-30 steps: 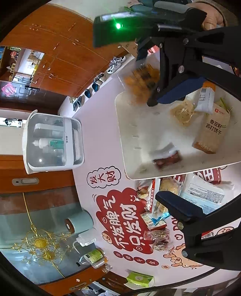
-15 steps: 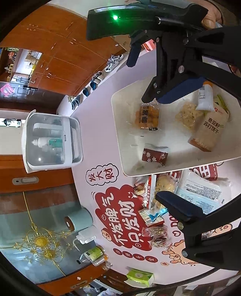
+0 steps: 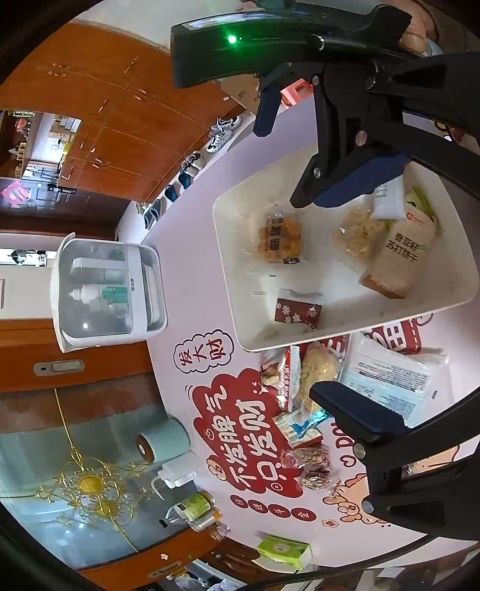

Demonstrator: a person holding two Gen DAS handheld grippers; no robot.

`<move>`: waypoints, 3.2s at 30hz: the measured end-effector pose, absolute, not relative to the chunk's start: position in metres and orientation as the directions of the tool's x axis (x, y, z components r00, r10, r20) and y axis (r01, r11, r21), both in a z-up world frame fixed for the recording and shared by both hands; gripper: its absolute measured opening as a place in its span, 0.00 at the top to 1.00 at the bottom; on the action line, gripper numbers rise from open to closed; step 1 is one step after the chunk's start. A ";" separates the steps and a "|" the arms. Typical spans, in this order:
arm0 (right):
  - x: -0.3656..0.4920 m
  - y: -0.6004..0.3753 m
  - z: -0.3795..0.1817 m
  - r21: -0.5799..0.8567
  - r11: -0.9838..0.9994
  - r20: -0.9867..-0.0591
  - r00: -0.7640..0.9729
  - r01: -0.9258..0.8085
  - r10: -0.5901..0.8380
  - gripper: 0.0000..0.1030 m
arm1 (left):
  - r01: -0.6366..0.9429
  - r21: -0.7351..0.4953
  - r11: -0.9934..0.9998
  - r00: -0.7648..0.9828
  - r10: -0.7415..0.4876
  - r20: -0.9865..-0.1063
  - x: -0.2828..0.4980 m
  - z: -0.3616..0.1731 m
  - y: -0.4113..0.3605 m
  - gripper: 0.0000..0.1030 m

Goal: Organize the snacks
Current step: 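Move both tools back over the snack pile, then grasp the clear printed bag with right tool while left tool grasps the dark red-striped bag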

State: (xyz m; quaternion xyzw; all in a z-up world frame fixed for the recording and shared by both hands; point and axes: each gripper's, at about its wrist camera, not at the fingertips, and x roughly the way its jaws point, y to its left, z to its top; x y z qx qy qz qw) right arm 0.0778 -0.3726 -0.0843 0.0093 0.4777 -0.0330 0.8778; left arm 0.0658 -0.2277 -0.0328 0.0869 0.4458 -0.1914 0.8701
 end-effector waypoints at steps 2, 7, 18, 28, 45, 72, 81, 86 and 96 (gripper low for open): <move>0.075 -0.366 -0.084 -0.020 0.998 -0.841 0.539 0.063 -0.051 0.09 | 0.413 -0.015 0.911 0.530 -0.253 -0.810 0.062 -0.033 -0.219 0.08; 0.073 -0.345 -0.087 -0.016 0.998 -0.848 0.527 0.060 -0.045 0.09 | 0.402 0.006 0.915 0.539 -0.232 -0.809 0.056 -0.032 -0.188 0.08; 0.085 -0.248 -0.081 -0.014 1.000 -0.848 0.530 -0.010 -0.007 0.09 | 0.293 0.021 0.956 0.551 -0.150 -0.821 0.066 -0.034 -0.066 0.08; 0.100 -0.163 -0.104 -0.006 0.999 -0.880 0.474 -0.043 0.015 0.09 | 0.148 0.010 0.989 0.472 -0.062 -0.880 0.100 -0.082 0.052 0.08; 0.115 -0.121 -0.211 -0.027 0.960 -0.959 0.263 0.279 -0.104 0.08 | 0.084 -0.118 0.989 0.169 -0.131 -0.977 0.138 -0.217 0.098 0.08; 0.128 -0.118 -0.253 0.025 0.927 -0.981 0.186 0.373 -0.049 0.03 | 0.078 -0.038 0.996 0.090 -0.045 -0.995 0.151 -0.260 0.086 0.01; 0.119 -0.108 -0.248 0.024 0.941 -0.978 0.202 0.337 -0.047 0.10 | 0.166 -0.022 0.986 0.148 -0.047 -0.988 0.138 -0.247 0.069 0.54; 0.115 -0.105 -0.243 0.050 0.949 -0.978 0.209 0.310 -0.017 0.13 | 0.169 -0.117 0.979 0.119 -0.138 -0.983 0.133 -0.244 0.067 0.59; 0.095 -0.099 -0.207 0.100 0.968 -0.946 0.325 0.231 0.020 0.34 | 0.173 -0.137 0.975 0.208 -0.172 -0.963 0.119 -0.210 0.071 0.59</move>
